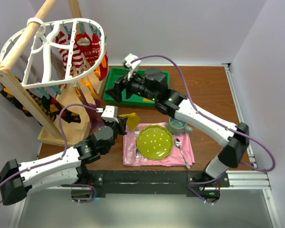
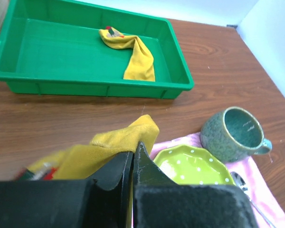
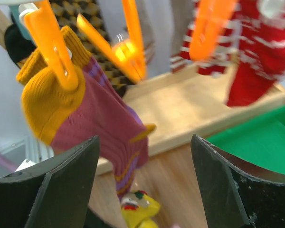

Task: Remove the socks clipped to the hanger
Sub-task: Place the sock in the bin.

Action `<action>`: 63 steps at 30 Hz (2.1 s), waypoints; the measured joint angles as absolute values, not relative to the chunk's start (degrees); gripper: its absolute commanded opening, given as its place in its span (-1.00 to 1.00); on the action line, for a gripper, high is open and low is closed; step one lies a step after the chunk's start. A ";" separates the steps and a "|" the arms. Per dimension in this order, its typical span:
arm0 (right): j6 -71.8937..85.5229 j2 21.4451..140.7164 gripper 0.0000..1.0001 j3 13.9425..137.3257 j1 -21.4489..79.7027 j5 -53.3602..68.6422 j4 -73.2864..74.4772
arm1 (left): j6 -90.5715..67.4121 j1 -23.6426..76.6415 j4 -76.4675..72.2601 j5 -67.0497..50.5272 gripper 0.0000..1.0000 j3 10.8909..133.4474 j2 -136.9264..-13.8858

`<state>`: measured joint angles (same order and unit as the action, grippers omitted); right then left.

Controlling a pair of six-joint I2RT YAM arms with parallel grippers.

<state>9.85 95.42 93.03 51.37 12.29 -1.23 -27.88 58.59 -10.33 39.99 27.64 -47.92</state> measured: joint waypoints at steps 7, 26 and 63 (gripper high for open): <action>10.85 81.43 0.71 82.89 51.35 -5.41 0.71 | -23.16 58.59 -13.69 37.08 -1.00 31.70 -55.46; 17.54 50.48 0.71 64.58 51.31 -31.83 14.09 | -12.32 45.30 -23.55 26.52 -1.00 69.17 -97.95; 13.56 54.26 0.84 63.42 51.31 -27.97 17.58 | -16.67 55.64 -22.46 22.20 0.88 47.20 -84.44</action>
<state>13.56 54.26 63.42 51.31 -27.97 17.58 -16.67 55.64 -22.46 22.20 47.20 -84.44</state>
